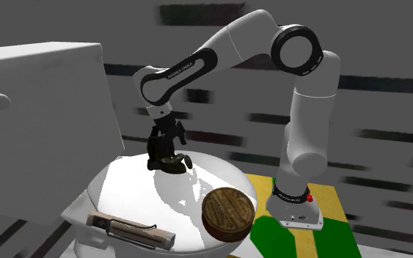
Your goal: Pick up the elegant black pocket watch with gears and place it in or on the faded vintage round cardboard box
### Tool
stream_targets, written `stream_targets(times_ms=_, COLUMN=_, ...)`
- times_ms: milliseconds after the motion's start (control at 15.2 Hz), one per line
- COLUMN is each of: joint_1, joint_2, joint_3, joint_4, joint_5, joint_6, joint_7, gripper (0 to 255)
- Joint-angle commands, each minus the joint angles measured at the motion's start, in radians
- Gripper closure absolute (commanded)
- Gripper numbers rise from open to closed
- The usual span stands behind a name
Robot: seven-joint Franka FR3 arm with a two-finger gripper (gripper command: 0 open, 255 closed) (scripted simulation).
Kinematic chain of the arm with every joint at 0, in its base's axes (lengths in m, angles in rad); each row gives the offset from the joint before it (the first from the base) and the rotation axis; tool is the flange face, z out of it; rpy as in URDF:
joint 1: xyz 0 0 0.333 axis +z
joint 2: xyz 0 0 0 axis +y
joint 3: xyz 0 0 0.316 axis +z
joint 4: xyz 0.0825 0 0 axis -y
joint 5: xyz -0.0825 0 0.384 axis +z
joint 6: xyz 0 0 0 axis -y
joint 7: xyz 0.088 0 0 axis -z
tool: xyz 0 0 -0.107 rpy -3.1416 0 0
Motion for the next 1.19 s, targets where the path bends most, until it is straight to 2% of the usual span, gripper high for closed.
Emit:
stream_targets(times_ms=0, joint_1=0.0, joint_2=0.108, joint_3=-0.001, joint_4=-0.021, joint_5=-0.002, joint_6=0.119, joint_7=0.007, gripper=0)
stream_targets(times_ms=462, joint_1=0.003, joint_2=0.108, joint_3=-0.004, joint_4=-0.021, joint_5=-0.001, joint_6=0.119, joint_7=0.006, gripper=0)
stream_targets(times_ms=528, joint_1=0.006, joint_2=0.132, joint_3=-0.001, joint_4=-0.035, joint_5=0.002, joint_6=0.158, joint_7=0.006, gripper=255)
stream_targets(times_ms=594, joint_1=0.006, joint_2=0.104, joint_3=-0.002, joint_4=-0.091, joint_5=0.004, joint_6=0.186, joint_7=0.0, gripper=255)
stream_targets(times_ms=660, joint_1=-0.006, joint_2=0.062, joint_3=-0.013, joint_4=-0.109, joint_5=-0.003, joint_6=0.159, joint_7=-0.014, gripper=255)
stream_targets(times_ms=726, joint_1=0.001, joint_2=0.085, joint_3=-0.006, joint_4=-0.057, joint_5=0.001, joint_6=0.133, joint_7=0.002, gripper=255)
stream_targets(times_ms=924, joint_1=0.005, joint_2=0.047, joint_3=-0.003, joint_4=-0.062, joint_5=-0.001, joint_6=0.101, joint_7=0.015, gripper=255)
stream_targets(times_ms=990, joint_1=0.012, joint_2=0.048, joint_3=0.004, joint_4=-0.018, joint_5=0.001, joint_6=0.062, joint_7=0.036, gripper=255)
stream_targets(times_ms=1056, joint_1=0.017, joint_2=0.021, joint_3=0.008, joint_4=-0.05, joint_5=0.003, joint_6=0.068, joint_7=0.043, gripper=255)
stream_targets(times_ms=1122, joint_1=0.007, joint_2=0.108, joint_3=-0.008, joint_4=-0.021, joint_5=-0.001, joint_6=0.119, joint_7=0.006, gripper=255)
